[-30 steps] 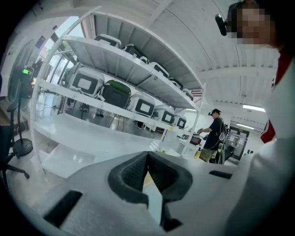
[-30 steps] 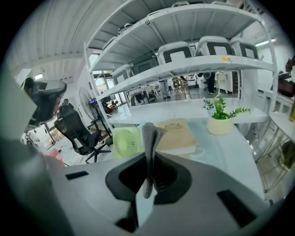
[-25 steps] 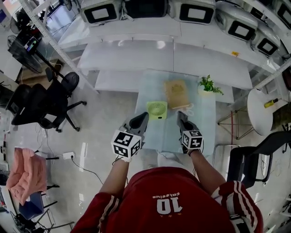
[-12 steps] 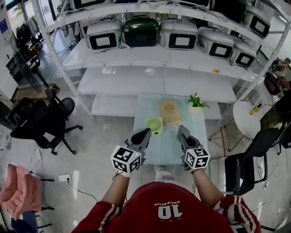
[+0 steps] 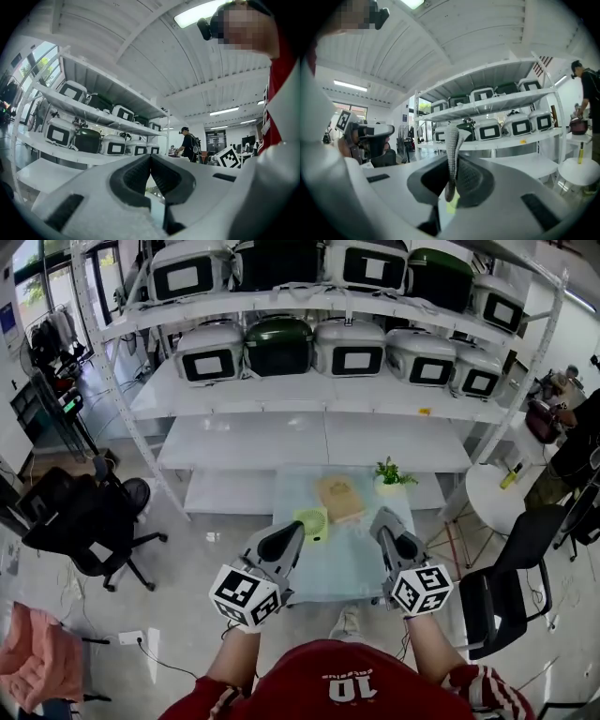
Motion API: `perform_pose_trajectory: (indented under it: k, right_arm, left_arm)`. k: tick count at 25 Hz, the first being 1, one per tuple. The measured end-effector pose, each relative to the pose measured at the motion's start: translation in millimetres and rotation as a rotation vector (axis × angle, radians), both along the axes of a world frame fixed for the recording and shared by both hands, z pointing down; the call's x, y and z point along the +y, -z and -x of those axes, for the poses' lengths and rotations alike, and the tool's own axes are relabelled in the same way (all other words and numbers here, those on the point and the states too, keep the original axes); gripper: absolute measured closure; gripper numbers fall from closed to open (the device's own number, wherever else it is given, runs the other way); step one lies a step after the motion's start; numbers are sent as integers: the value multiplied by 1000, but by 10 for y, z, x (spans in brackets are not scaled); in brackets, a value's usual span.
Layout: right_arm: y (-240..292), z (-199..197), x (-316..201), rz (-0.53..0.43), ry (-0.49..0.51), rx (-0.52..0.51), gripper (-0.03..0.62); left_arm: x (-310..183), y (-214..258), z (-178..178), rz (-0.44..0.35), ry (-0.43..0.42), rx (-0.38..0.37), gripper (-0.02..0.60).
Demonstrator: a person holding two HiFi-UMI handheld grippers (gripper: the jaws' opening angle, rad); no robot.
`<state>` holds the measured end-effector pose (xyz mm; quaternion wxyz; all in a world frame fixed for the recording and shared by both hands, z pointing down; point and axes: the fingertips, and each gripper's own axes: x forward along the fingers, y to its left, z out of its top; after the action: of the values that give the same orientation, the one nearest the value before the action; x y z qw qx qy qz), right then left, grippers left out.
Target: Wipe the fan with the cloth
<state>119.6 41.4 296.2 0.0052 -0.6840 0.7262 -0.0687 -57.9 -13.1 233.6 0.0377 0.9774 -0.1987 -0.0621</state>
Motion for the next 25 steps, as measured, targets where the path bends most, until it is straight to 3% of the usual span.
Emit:
perform_pose_trajectory:
  k: [5, 10, 25]
  right_arm:
    - [495, -20, 182, -81, 1, 15, 576]
    - [797, -142, 283, -149, -23, 42, 576]
    - [1036, -189, 477, -179, -52, 73, 576]
  left_arm:
    - [135, 247, 23, -18, -15, 58, 583]
    - [100, 371, 155, -54, 39, 63, 583]
    - [58, 446, 454, -84, 150, 69, 583]
